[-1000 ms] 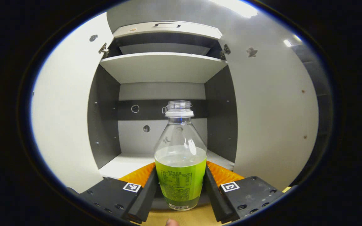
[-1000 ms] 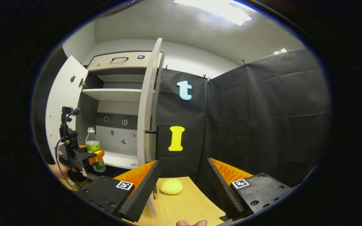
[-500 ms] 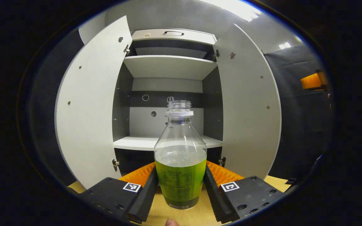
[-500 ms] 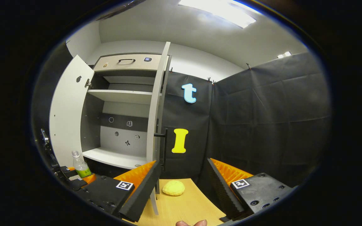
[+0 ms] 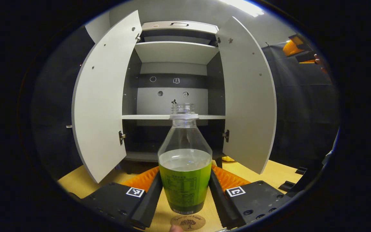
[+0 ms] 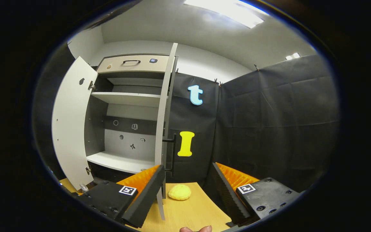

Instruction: Grasp the bottle in the cabinet with the left hand and place it on the coaster, then close the right door with the right hand and the left door with the left hand.

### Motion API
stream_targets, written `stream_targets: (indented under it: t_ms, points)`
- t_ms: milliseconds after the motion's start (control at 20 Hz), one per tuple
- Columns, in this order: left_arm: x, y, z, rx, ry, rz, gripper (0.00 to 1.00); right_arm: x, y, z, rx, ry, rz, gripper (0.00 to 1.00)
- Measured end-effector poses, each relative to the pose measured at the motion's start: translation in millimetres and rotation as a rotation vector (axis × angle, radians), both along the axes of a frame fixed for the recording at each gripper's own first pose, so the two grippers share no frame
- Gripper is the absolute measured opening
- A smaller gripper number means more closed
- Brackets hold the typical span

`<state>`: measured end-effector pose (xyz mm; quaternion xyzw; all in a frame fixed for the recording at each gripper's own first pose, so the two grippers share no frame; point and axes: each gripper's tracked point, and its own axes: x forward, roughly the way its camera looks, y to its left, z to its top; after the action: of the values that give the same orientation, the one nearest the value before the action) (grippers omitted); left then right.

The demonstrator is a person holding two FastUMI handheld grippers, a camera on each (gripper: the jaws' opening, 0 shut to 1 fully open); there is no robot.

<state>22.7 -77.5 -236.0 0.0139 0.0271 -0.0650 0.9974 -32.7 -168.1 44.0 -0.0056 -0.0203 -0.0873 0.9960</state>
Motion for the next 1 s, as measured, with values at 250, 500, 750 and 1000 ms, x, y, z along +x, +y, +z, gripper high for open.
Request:
stream_targets:
  t_ms: [250,500,750,1000]
  points:
    - [0,10,-50,-0.005,0.021,0.018,0.78,-5,7,-4,-0.014,0.021,0.001,0.97]
    - [3,7,-83,0.007,0.050,-0.004,0.78,-8,3,-6,-0.012,0.042,-0.014,0.97]
    - [10,1,-92,-0.004,0.048,-0.010,0.78,-8,8,-10,-0.037,0.060,-0.006,0.97]
    - [9,-5,-111,0.015,0.077,-0.014,0.79,-1,14,-13,-0.033,0.073,0.021,0.97]
